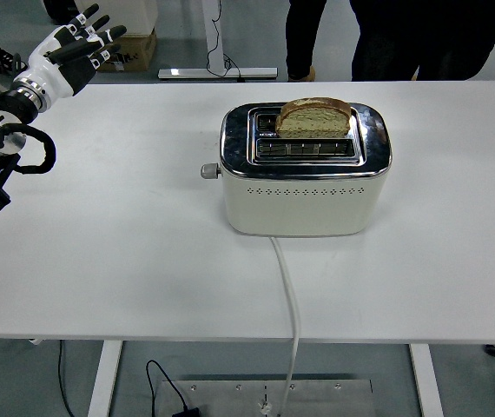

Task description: Press down toaster

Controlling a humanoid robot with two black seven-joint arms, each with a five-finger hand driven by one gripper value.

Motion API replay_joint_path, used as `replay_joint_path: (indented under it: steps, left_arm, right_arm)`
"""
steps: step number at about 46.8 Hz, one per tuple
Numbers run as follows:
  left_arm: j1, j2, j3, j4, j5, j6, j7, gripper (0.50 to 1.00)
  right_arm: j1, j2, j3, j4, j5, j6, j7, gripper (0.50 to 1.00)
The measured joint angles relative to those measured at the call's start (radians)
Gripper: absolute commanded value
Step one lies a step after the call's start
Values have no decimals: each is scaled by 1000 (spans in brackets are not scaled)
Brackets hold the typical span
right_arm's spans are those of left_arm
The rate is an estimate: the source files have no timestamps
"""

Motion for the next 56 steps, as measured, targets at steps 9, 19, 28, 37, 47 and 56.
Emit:
replay_joint_path:
  steps: [9,19,28,37,47,56]
  left_arm:
    - [0,-2,1,0,0,0,0,1000]
    - [1,-1,2,0,0,0,-1,1000]
    - [5,-2,2,0,0,9,0,1000]
    - [5,-1,2,-1,0,4,0,1000]
    - [0,2,2,-3,1,-2,3,1000]
    - [-3,3,6,-4,8,7,4,1000]
  right_arm:
    - [0,0,0,0,0,-1,0,1000]
    - [0,0,0,0,0,0,0,1000]
    - [0,0,0,0,0,0,0,1000]
    - [0,0,0,0,0,0,0,998]
    - [0,0,0,0,0,0,0,998]
    - [0,0,0,0,0,0,0,1000]
